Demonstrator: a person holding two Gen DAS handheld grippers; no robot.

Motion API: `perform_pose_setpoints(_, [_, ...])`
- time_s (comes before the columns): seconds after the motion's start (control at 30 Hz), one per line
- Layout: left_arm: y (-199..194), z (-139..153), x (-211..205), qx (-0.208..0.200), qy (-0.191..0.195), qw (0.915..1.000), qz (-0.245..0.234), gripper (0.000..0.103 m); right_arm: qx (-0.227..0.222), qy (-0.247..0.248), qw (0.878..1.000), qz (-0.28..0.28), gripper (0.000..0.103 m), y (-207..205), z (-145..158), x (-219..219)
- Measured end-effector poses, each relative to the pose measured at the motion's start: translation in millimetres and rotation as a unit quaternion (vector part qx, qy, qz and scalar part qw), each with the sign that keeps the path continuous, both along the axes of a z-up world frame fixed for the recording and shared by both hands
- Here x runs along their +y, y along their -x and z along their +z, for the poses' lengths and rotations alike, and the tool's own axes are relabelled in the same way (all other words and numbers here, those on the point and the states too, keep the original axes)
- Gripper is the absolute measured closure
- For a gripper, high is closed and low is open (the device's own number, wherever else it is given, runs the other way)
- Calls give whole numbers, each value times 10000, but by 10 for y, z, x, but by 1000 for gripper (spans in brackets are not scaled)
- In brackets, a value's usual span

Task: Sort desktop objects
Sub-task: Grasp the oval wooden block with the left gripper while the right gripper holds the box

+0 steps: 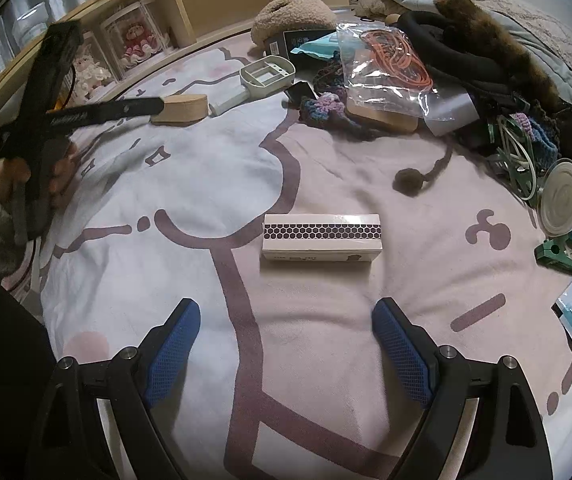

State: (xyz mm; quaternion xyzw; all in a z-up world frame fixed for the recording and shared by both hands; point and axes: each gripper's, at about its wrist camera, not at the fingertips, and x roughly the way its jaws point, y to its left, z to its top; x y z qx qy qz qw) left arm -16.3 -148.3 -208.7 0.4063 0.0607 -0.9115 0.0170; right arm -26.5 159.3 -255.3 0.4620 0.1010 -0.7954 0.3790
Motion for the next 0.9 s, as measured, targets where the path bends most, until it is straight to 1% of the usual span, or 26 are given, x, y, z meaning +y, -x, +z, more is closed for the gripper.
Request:
perform_pose_setpoints(0.07, [-17,4,-30,-167,77,9993,326,26,-24,27,10000,46,10,2,-4,-11])
perform_pose_setpoints(0.13, [-22,-17,-3,-288,263,9967,716,26,-16,-7,9999,102,6,-5,-11,-41])
perform_pose_setpoints(0.2, [0,-47,36,-294,316,9951,892,25,12,-90,9998,157,3,-15,-20,-78])
perform_pose_setpoints(0.27, [60,-93,70,-324,245,9944,978,10,18,-129,9998,181,2,-16,-22,-96])
perform_pose_setpoints(0.37, [132,-159,88,-424,-124,9934,1059,0,-16,-77,9998,174,2,-6,-20,-67])
perform_pose_setpoints(0.4, [163,-183,93,-467,-188,9928,1086,0,-34,-49,9998,171,2,-2,-22,-54])
perform_pose_setpoints(0.43, [193,-210,105,-491,-174,9919,1162,0,-58,-17,9999,159,1,6,-25,-43])
perform_pose_setpoints(0.63, [286,-308,168,-450,149,9871,1529,0,-247,-7,9996,150,0,53,-61,-61])
perform_pose_setpoints(0.77, [320,-398,172,-511,242,9854,1605,0,-265,66,9995,150,0,63,-36,-44])
perform_pose_setpoints(0.9, [320,-439,189,-488,330,9851,1615,0,-188,147,9997,-93,0,115,68,-54])
